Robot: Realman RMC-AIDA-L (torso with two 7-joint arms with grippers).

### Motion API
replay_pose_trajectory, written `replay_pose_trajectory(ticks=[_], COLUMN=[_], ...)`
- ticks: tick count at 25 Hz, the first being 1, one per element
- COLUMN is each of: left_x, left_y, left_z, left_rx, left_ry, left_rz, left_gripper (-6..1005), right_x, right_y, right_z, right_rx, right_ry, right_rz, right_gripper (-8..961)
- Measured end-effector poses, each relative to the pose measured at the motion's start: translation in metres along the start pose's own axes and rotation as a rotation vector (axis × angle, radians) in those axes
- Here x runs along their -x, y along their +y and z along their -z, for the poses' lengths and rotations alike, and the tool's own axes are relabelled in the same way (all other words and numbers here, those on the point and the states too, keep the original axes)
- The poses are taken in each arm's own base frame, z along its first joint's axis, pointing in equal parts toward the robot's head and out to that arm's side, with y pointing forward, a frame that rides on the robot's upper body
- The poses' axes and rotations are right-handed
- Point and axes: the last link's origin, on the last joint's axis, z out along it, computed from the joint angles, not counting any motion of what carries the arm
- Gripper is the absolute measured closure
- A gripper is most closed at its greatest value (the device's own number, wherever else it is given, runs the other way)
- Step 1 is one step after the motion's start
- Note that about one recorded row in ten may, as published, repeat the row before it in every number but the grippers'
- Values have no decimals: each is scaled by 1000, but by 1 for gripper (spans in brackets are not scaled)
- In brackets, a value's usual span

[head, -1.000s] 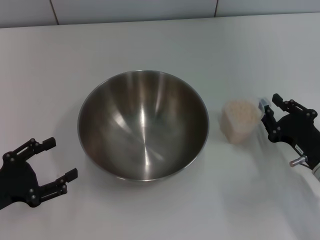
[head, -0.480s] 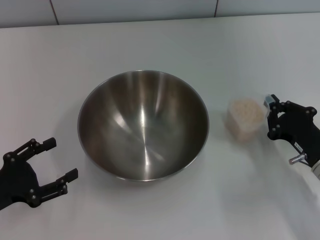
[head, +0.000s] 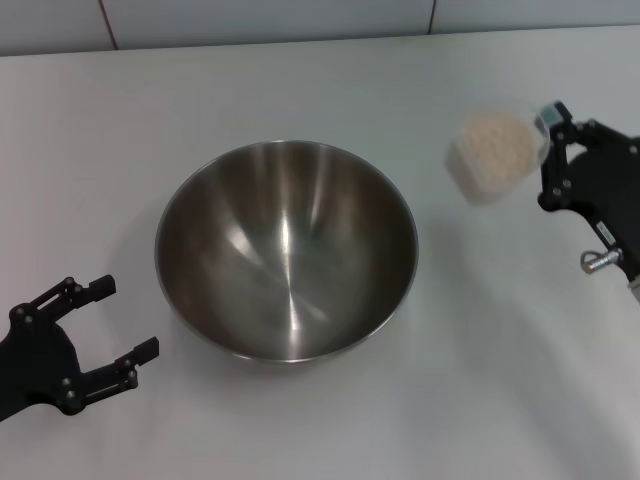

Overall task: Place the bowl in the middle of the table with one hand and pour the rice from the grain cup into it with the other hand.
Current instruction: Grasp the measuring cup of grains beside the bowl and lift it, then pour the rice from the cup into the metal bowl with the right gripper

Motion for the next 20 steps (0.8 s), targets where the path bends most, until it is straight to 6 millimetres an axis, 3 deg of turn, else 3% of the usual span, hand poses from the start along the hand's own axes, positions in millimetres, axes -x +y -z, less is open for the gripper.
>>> replay_pose_trajectory(ticks=[4, 10, 17, 20], left_x=[0, 0, -1, -1], left_y=[1, 2, 1, 0], left_z=[-1, -1, -2, -2], left_rx=[7, 11, 12, 14], left_ry=[-1, 0, 1, 2], left_rz=[1, 0, -4, -6], left_gripper=[137, 137, 137, 137], right_x=[17, 28, 29, 32], right_y=[20, 67, 107, 118], right_z=[-21, -44, -47, -44], right_rx=[43, 115, 149, 150], right_ry=[-116, -201, -270, -335], right_rz=[133, 534, 1213, 1415], right_gripper=[938, 935, 931, 930])
